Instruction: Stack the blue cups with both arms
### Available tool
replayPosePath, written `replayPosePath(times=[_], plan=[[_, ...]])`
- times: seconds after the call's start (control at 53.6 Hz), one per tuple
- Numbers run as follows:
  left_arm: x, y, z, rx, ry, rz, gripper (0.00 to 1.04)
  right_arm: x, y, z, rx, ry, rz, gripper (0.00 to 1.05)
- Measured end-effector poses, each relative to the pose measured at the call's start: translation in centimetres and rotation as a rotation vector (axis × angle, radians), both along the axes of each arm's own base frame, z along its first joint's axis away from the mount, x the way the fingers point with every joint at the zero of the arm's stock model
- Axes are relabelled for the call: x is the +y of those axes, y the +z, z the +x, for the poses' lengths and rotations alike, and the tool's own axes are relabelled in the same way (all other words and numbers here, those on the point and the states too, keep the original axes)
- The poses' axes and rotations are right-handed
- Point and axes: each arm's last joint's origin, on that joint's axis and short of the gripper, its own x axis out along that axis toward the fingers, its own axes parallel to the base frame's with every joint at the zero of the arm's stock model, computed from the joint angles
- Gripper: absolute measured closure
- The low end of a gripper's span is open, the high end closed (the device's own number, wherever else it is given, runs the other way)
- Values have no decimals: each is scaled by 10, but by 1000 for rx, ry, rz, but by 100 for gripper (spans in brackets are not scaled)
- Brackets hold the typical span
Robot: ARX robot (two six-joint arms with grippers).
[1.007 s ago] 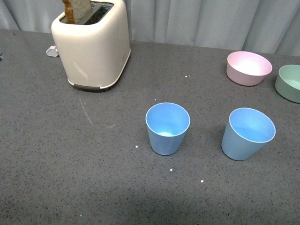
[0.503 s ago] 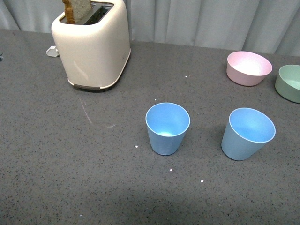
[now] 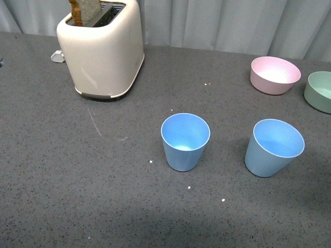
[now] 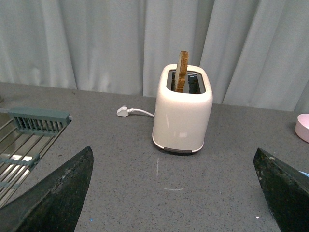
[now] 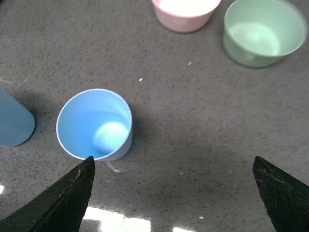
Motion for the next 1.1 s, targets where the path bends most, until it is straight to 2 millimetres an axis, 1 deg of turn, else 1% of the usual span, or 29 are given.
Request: replayPosePath(times=[0.037,0.149,0.261,0.354,0.447,0.597,0.727,0.764,0.802,0.932,1.025,1.063,1.1], plan=[[0,0,0,0,0,0,7,4,-5,11,50,-1,20,10],[0,0,0,0,0,0,7,11,-16,36,123,-39,14,10],[0,0,0,0,0,0,7,22,-34,61,218,-64,36,10],[0,0,0,0,0,0,7,31,-48,72,302,-78,53,10],[0,0,0,0,0,0,7,36,-57,81,333,-96,51,11],[0,0,0,0,0,0,7,39,-60,89,344,-113,51,30],[0,0,0,0,0,0,7,40,-61,91,350,-119,62,55],[0,0,0,0,0,0,7,40,-61,90,352,-120,63,60],[0,0,0,0,0,0,7,40,-61,90,353,-120,64,64],[0,0,0,0,0,0,7,41,-62,90,361,-125,78,81],[0,0,0,0,0,0,7,41,-61,91,383,-117,102,101],[0,0,0,0,0,0,7,41,-58,90,400,-115,120,104],[0,0,0,0,0,0,7,41,-57,90,401,-114,130,104]])
